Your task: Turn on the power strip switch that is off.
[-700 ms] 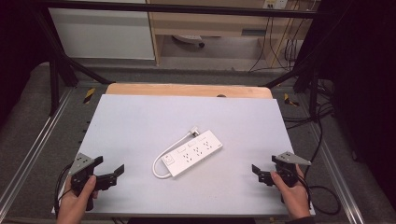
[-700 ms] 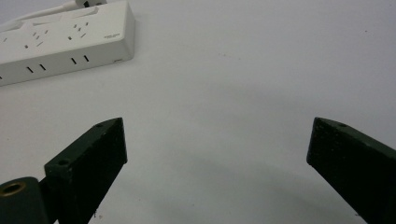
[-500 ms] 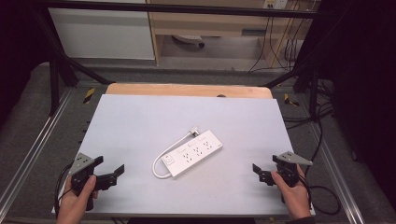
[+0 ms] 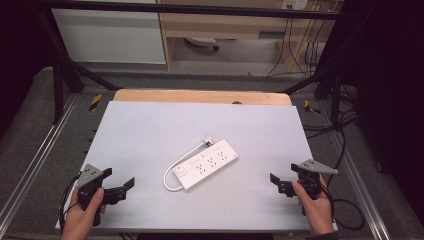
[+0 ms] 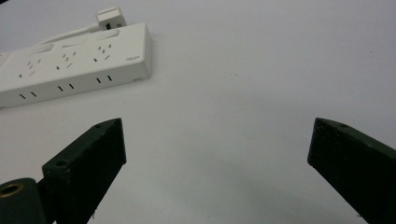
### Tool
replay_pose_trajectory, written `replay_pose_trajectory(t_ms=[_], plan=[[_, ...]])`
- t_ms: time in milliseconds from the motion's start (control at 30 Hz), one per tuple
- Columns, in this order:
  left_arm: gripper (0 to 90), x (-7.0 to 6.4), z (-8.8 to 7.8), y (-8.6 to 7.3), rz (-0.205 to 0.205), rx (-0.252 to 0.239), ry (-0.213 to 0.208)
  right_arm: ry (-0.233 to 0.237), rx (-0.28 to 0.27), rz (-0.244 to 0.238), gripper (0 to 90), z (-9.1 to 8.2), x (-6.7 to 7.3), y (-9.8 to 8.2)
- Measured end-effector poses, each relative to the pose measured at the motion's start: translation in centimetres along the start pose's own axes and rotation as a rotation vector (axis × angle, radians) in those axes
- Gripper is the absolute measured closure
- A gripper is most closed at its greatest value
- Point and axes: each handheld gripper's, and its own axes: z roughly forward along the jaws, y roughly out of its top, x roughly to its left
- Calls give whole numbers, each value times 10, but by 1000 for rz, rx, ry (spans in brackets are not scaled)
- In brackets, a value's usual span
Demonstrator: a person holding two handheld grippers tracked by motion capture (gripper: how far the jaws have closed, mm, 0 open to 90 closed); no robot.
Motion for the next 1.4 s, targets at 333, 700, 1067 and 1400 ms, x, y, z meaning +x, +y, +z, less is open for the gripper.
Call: replay_pose_trajectory(t_ms=[333,700,1067,1400], plan=[[78,1,1,0,8,1,-9,10,-28,22,46,-4,-1,2],[76,6,2,-1,-10,1,-7,26,-23,-8,48,-3,6,13],[74,8,1,-2,-13,2,4,61,-16,-53,45,2,18,27],[74,8,2,-2,-16,4,10,74,-56,-61,48,7,24,45]])
